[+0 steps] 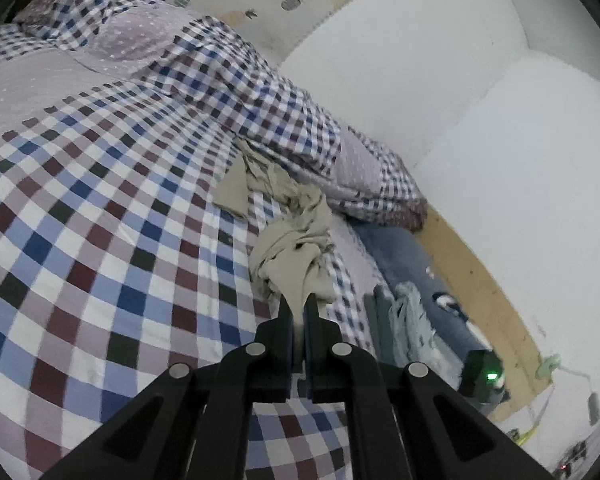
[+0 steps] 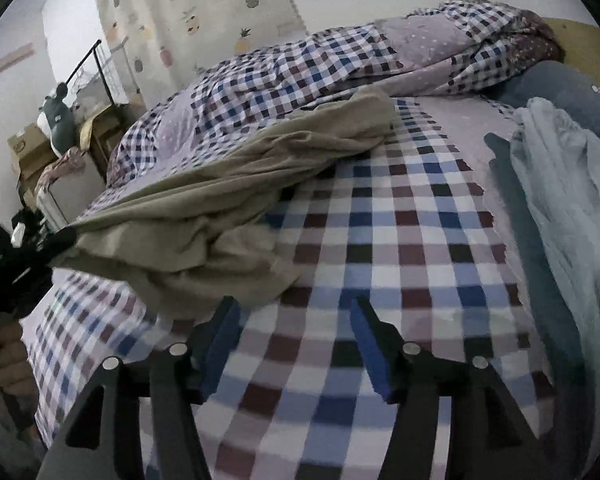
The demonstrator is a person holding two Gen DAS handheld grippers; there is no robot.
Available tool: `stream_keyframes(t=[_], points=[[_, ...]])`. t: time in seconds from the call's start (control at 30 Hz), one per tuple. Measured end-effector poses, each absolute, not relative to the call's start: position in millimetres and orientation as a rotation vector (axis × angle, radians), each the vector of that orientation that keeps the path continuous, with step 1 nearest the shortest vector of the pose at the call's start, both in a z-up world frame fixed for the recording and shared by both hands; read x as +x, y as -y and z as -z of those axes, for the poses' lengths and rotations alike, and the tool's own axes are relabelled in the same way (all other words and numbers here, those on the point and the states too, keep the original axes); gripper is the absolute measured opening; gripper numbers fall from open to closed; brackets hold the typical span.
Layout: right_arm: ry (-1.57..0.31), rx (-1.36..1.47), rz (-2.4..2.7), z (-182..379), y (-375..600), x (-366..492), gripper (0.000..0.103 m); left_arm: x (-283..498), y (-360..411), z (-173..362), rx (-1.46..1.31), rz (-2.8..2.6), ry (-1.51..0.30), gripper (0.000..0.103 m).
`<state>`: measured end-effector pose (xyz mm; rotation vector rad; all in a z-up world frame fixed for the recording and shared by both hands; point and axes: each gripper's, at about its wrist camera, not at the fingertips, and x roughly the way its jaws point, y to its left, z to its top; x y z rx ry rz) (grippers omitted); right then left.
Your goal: Fold clothes
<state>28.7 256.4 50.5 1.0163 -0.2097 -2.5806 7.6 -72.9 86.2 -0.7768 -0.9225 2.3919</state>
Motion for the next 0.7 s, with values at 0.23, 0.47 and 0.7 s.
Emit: stream_keyframes(t=[0.23,0.47,0.7], points=[[0.106,1.016,2.480,-39.9,-206.6,3.2,0.064,8.9,97.0,-91.7,-0.737,-2.391,0.984,0.002],[0.024,1.028,2.413,-32.2,-168.0,-16.3,0.036,6.9,99.3,-92.6,-0.748,-2.411,0.953,0.002],[0.151,1.046,2.402,-43.9,-178.9,-1.8,0.001,12.0,108.8,-98.6,-0.708,-2.413,0.973,0.002]])
